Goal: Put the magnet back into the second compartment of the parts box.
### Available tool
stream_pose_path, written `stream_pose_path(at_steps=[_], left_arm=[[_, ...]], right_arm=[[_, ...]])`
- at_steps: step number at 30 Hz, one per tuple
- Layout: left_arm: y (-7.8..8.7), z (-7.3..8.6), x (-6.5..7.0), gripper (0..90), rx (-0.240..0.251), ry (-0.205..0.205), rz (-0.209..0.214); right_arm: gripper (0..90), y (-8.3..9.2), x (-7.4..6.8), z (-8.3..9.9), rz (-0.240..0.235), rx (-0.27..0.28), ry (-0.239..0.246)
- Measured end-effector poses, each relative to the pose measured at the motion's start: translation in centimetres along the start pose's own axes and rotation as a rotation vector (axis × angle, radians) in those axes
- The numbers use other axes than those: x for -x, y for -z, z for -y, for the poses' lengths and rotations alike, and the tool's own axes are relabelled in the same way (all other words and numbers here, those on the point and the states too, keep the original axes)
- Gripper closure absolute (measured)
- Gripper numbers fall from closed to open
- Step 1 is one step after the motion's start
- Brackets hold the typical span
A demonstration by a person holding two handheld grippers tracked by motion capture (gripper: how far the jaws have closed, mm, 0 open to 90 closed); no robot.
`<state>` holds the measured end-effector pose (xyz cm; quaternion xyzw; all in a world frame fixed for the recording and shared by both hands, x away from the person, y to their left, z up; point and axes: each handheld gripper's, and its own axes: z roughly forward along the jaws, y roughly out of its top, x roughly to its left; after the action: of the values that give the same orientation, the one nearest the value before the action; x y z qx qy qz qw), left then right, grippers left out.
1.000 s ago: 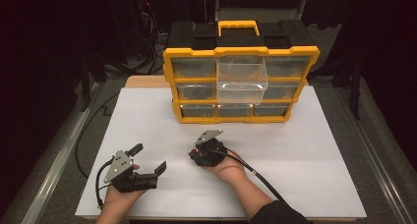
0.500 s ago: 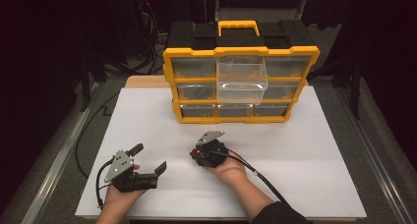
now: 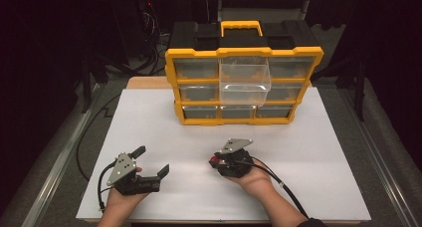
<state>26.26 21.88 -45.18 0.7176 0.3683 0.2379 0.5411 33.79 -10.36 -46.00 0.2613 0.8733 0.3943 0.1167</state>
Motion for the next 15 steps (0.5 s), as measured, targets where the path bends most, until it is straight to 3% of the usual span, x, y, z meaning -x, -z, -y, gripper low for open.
stream_pose_path(at_steps=[15], left_arm=[[-0.2, 0.1, 0.0, 0.3, -0.006, -0.011, 0.0]], right_arm=[[64.5, 5.1, 2.1, 3.0, 0.034, 0.023, -0.042]])
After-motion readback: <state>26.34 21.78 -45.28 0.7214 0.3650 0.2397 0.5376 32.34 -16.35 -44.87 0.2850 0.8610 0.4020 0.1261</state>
